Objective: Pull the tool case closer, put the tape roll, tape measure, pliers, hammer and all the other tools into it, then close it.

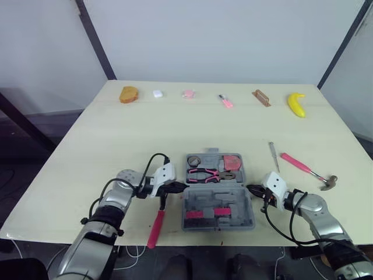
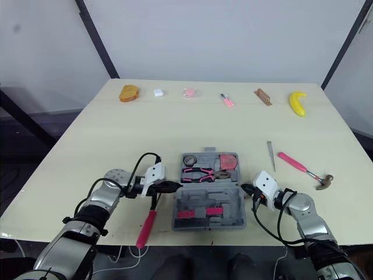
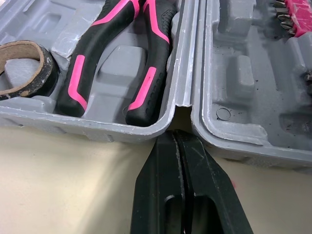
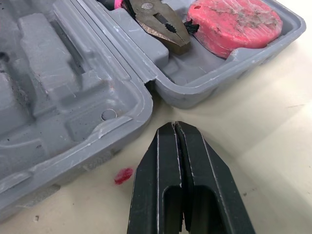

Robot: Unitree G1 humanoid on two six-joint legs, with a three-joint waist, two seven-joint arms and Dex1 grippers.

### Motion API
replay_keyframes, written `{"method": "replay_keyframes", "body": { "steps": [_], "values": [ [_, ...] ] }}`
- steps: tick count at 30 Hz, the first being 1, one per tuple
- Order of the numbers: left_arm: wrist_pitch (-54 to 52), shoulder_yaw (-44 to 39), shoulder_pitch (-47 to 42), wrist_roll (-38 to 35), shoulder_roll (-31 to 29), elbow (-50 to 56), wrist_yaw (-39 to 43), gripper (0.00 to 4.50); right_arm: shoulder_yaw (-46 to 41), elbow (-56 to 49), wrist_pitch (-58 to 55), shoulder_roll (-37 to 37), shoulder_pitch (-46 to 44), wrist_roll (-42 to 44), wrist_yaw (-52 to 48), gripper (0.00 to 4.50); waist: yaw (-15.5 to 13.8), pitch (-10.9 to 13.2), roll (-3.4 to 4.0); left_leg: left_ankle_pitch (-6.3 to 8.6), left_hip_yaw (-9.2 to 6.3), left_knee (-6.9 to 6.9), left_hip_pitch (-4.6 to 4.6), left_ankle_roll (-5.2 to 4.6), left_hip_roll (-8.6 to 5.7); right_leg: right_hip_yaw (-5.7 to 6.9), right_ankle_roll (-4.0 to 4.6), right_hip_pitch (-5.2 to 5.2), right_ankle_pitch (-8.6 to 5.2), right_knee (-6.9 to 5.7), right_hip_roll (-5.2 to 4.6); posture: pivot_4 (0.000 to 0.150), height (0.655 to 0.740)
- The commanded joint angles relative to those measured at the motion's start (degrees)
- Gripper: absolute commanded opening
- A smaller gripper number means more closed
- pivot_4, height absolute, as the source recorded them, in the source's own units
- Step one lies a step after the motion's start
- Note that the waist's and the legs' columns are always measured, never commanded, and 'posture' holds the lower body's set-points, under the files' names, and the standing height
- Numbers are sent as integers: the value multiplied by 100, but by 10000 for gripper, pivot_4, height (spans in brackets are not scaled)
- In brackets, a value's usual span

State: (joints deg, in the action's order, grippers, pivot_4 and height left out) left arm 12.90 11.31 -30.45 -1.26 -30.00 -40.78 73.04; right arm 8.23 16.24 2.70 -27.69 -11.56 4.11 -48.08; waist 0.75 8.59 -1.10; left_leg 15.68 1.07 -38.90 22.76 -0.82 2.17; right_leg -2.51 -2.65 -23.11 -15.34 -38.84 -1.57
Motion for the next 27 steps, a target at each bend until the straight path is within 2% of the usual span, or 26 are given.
{"method": "replay_keyframes", "body": {
  "steps": [1,27],
  "values": [
    [-28,-51,85,-40,-144,185,56,0,-93,-130,86,-33,-7,49,-2,347,3,0,0,0,0,0,0,0,0,0,0,0,0,0,0,1500,7400],
    [13,-56,126,-76,-195,109,-24,0,142,-448,-86,166,8,36,-131,347,7,0,0,0,1,0,-1,0,2,-1,0,-1,0,-1,2,1500,7400]
  ]
}}
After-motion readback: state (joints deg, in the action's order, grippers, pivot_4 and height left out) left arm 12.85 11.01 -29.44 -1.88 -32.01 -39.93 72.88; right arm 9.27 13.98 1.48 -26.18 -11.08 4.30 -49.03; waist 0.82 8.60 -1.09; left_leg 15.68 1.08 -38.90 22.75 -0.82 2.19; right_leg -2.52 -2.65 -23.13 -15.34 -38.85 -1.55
